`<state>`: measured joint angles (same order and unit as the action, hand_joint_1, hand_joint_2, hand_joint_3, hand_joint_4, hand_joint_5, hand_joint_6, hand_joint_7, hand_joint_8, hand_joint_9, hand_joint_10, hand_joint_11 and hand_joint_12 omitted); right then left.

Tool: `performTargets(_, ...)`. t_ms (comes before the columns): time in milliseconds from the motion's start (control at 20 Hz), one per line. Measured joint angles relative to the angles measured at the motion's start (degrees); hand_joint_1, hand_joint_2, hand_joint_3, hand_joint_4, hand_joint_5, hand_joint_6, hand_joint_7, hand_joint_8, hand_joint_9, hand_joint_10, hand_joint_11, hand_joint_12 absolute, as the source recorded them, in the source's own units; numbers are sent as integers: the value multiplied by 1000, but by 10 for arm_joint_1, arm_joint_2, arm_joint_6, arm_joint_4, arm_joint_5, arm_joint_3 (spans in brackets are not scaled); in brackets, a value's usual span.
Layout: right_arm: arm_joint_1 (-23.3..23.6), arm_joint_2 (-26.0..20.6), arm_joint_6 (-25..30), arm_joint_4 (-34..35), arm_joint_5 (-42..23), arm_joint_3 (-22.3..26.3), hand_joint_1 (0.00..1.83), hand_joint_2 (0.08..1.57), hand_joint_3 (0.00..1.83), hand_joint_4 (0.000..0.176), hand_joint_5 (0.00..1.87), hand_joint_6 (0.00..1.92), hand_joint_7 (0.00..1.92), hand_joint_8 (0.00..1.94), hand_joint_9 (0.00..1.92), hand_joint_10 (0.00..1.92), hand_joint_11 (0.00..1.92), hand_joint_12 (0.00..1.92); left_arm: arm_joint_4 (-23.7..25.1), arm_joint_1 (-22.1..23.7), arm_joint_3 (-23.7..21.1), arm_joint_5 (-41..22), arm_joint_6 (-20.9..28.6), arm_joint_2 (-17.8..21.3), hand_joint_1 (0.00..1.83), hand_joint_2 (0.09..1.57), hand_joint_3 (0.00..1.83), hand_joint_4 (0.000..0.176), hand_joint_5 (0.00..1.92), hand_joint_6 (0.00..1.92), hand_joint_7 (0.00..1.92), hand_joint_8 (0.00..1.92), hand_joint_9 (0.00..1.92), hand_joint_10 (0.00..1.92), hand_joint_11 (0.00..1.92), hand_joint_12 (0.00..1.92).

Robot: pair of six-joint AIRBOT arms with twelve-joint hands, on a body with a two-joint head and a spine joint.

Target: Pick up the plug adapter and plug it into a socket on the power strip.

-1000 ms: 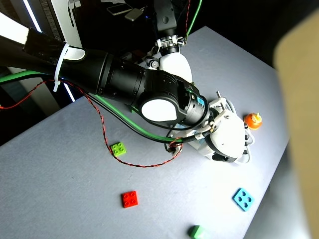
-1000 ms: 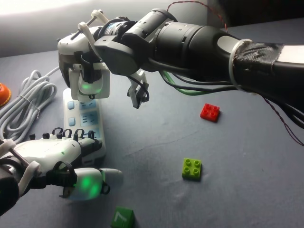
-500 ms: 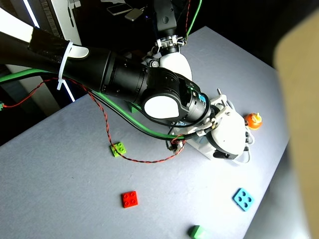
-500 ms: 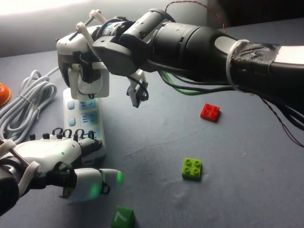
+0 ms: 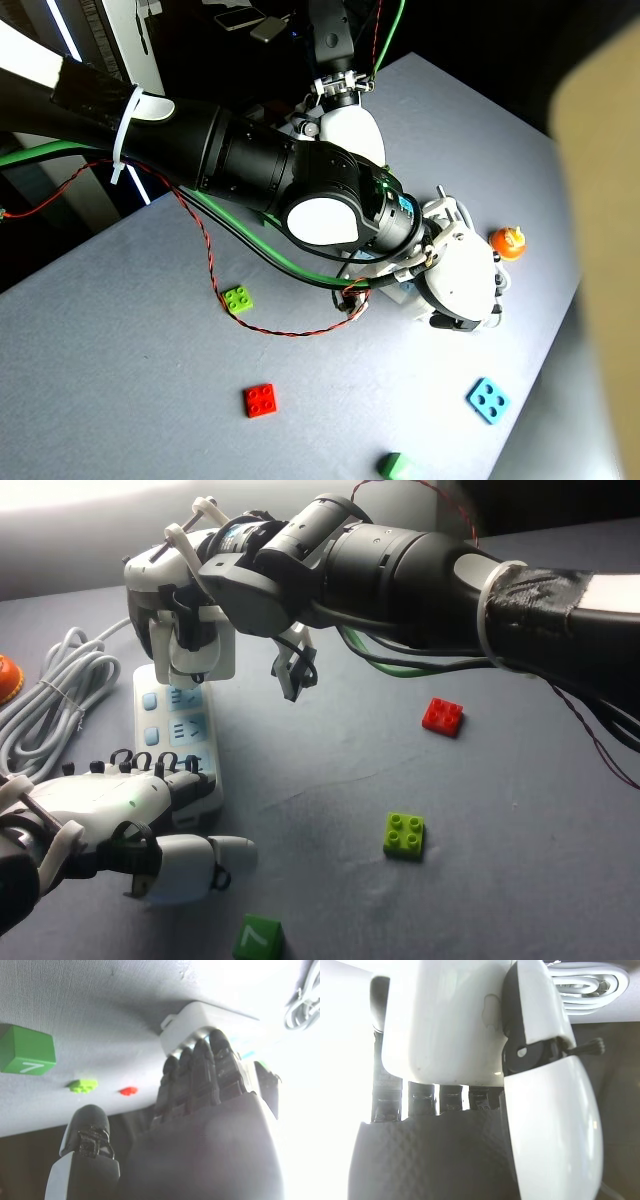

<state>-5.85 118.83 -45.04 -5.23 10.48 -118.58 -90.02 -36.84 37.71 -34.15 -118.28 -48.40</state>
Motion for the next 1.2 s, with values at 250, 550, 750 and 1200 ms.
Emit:
performTargets(250, 0, 0, 2, 0, 0, 0, 1372, 1139, 0, 0, 831, 983, 977, 1029, 885, 1344, 769, 1509, 0, 0, 0, 1, 0, 0, 0, 1252, 0, 0, 95, 3, 157, 2, 135, 2, 0, 299)
performTargets(550, 2, -7, 4, -2, 8, 13, 1373, 1132, 0, 0, 885, 940, 965, 1046, 887, 1329, 773, 1494, 6, -5, 0, 2, 0, 1, 0, 1259, 1, 0, 110, 1, 161, 2, 137, 1, 0, 308)
performTargets(750, 2, -17, 4, -4, 9, 31, 1371, 1139, 0, 0, 841, 999, 973, 1026, 883, 1339, 762, 1509, 6, -5, 0, 3, 0, 1, 0, 1258, 0, 0, 78, 3, 137, 3, 117, 4, 0, 267)
performTargets(1200, 2, -19, 4, -4, 10, 36, 1373, 1130, 1, 0, 870, 962, 977, 1025, 897, 1315, 774, 1491, 6, -8, 0, 7, -1, 3, 0, 1258, 0, 0, 102, 1, 152, 2, 129, 2, 0, 310)
